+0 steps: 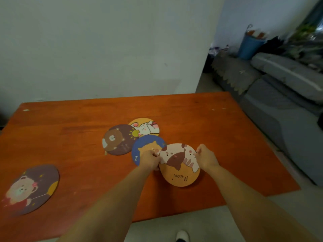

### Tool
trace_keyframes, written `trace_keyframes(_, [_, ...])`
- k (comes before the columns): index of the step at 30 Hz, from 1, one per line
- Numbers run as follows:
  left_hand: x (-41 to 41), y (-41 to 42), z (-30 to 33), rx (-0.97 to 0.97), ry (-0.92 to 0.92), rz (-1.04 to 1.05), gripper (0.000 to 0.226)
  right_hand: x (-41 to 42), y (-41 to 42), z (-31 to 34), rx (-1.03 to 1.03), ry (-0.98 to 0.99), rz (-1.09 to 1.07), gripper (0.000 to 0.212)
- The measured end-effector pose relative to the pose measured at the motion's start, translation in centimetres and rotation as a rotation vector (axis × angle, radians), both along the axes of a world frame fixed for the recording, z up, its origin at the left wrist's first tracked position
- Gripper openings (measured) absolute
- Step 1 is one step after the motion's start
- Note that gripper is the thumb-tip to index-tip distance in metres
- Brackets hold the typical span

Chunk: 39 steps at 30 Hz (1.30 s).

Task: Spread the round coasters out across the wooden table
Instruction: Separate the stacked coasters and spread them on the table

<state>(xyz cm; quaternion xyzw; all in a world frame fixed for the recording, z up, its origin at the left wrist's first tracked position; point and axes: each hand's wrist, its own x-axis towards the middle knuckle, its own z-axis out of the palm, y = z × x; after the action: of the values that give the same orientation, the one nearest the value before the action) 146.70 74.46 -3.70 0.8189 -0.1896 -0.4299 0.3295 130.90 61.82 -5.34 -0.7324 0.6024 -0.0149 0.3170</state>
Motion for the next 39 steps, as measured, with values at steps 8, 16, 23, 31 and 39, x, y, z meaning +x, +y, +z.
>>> trace_keyframes(8, [-6.1,-6.4,-2.6,0.077,0.01,-0.01,0.037,-6.1,-5.4,-1.4,0.048,0.026,0.017,0.01])
trace_keyframes(16, [-7.7,-8.0,-5.9,0.223,-0.195,-0.137,0.048,-7.6,-7.8,-2.8,0.088,0.098,0.179,0.009])
trace_keyframes(23, [-6.4,-7.4,-5.4,0.215,-0.201,-0.161,0.043,-6.9,-8.6,-2.2,0.099,0.236,0.236,0.014])
trace_keyframes(31, [1.6,-3.4,-3.3,0.218,-0.327,-0.064,0.033,-0.2,-7.3,0.1,0.047,0.138,0.293,0.012])
trace_keyframes(39, [9.2,2.1,-4.2,0.224,-0.268,0.187,0.024,10.5,-2.7,-1.5,0.106,0.094,0.409,0.032])
